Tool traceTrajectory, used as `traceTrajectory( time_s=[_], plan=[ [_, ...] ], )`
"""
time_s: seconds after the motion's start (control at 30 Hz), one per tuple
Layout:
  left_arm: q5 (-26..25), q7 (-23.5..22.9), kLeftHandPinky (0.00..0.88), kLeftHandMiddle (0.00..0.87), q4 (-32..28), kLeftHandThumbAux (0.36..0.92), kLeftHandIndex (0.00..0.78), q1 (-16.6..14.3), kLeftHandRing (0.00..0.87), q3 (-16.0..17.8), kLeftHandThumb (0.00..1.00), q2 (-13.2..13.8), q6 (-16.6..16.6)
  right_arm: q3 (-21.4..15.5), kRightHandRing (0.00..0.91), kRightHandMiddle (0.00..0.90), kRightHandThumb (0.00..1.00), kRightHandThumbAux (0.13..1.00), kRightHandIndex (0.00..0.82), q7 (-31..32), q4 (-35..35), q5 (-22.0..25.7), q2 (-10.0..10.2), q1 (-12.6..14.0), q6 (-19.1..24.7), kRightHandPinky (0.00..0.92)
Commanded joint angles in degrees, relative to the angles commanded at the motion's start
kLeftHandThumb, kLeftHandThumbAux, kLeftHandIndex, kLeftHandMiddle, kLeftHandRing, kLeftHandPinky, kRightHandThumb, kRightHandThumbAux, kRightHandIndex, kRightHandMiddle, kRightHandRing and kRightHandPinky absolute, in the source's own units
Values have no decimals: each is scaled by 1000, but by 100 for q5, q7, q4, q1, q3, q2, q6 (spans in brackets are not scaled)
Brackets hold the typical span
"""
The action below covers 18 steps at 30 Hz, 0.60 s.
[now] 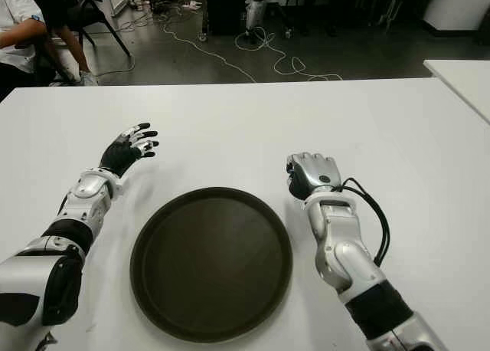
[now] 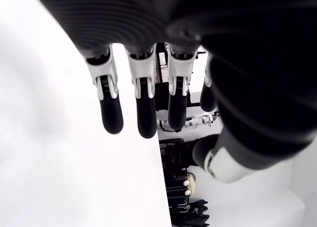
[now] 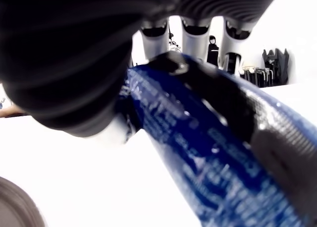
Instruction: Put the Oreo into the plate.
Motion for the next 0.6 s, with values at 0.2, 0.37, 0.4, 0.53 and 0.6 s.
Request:
traceTrajectory(
  time_s=[0.2,0.37,0.4,0.53,0.6],
  plan=[
    [-9,-1,241,202,14,725,146,-6,211,10,45,-9,-4,-29,431,455,690,736,417,42,-105,-75,-10,40,-26,449],
    [-11,10,233,203,27,742,144,-16,210,14,41,-16,4,-49,431,456,690,736,417,176,-292,-156,-29,14,-29,453],
    [-10,11,231,203,28,743,142,-18,209,14,39,-17,7,-53,430,456,691,736,418,201,-321,-168,-30,3,-27,451],
    [-8,-4,226,202,29,734,142,-18,207,10,40,-17,3,-63,417,438,691,735,418,282,-444,-246,-28,-67,-27,438],
    [-7,-11,226,201,30,725,143,-18,206,9,44,-16,-3,-65,411,429,691,735,417,319,-512,-295,-28,-97,-31,433]
  ],
)
